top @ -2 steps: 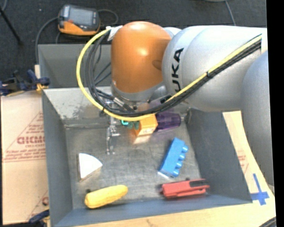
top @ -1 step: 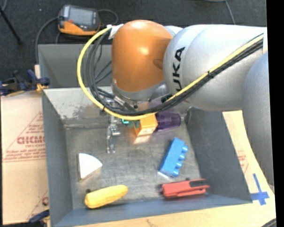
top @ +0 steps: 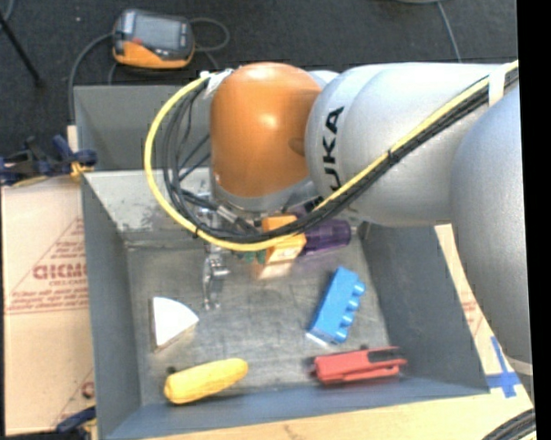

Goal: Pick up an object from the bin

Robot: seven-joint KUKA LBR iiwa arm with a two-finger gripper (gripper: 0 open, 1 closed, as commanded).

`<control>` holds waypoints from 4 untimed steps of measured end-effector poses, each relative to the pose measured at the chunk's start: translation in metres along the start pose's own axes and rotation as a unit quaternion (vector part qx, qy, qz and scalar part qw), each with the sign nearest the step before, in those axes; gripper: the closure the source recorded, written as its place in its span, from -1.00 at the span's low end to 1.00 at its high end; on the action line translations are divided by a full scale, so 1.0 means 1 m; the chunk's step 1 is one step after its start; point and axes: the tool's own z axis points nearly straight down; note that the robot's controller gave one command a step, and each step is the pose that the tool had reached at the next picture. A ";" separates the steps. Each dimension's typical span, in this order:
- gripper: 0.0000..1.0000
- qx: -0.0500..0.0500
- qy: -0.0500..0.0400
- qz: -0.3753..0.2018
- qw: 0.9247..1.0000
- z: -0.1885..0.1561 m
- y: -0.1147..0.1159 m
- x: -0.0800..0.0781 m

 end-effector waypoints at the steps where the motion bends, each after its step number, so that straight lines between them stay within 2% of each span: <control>1: -1.00 0.000 0.003 -0.019 1.000 0.054 0.004 0.037; 2: -1.00 0.001 0.007 -0.107 0.994 0.088 0.007 0.057; 3: -1.00 0.000 -0.001 -0.247 0.969 0.121 0.019 0.071; 4: -1.00 -0.001 -0.009 -0.313 0.950 0.123 0.021 0.070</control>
Offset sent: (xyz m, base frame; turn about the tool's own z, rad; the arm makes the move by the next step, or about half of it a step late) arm -0.0550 0.0053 -0.1015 -0.3306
